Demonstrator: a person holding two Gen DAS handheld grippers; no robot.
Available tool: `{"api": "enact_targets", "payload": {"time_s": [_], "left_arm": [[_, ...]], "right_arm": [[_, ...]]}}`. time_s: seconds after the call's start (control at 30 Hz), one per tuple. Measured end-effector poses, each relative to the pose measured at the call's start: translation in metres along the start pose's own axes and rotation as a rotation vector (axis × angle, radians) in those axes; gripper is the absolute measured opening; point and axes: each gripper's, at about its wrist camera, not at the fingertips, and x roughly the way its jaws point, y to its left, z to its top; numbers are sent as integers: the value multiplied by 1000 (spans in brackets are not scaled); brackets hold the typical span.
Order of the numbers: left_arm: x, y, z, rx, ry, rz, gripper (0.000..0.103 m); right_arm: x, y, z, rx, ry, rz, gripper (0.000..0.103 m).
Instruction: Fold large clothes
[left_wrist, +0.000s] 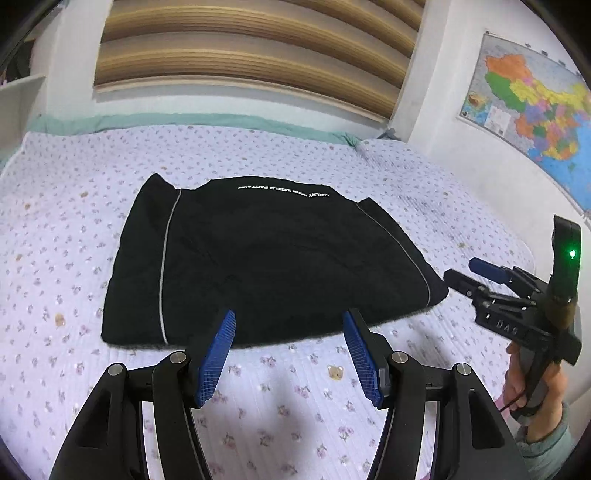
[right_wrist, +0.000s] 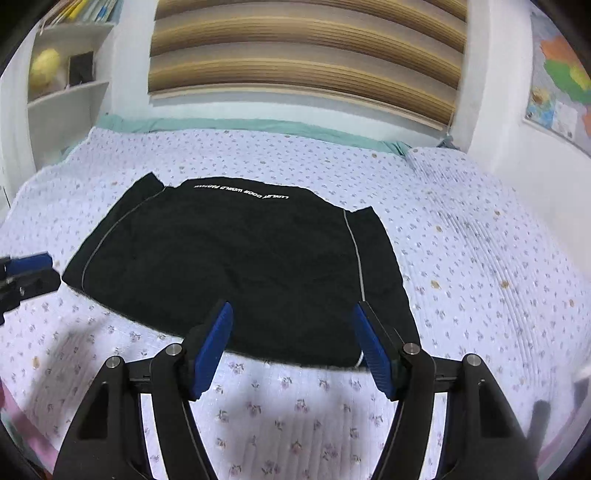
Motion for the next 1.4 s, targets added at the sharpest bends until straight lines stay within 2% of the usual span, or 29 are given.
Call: {"api": "enact_targets", "payload": {"time_s": [0.1,0.23,0.4,0.57,0.77,0.87,1.0,1.07,1.13,1.2,1.3,1.33,1.4], "left_arm": [[-9,-4,-9,5,-11,15,63],[-21,-5,-25,6,-19,36,63],[-33,4,-39,8,-19,66,63],[-41,34,-29,-17,-33,125,63],[-34,103,15,-137,-57,176,63],[-16,134,44,-179,-53,150,63],[30,177,75,-255,-8,105,63],[62,201,85,-312,43,44,63],[91,220,88,-371,96,-11,63],[117,234,89,-409,141,-25,63],[143,249,86,-454,173,-19,63],[150,255,85,-475,177,-31,63],[162,264,81,-521,177,-85,63]], "right_arm": [[-14,-14,-7,45,-3,5,70],[-26,-33,-20,115,-4,10,83],[-37,-64,-33,167,-16,-13,83],[-30,-98,-29,219,-4,-18,85],[3,-141,-8,300,38,46,86],[23,-157,9,340,58,78,86],[68,-172,26,362,117,133,86],[92,-174,31,345,157,188,86],[116,-177,33,338,197,207,86],[136,-184,33,359,222,225,86],[160,-196,31,393,242,257,86],[178,-204,27,412,262,286,86],[185,-206,25,415,271,299,86]]}}
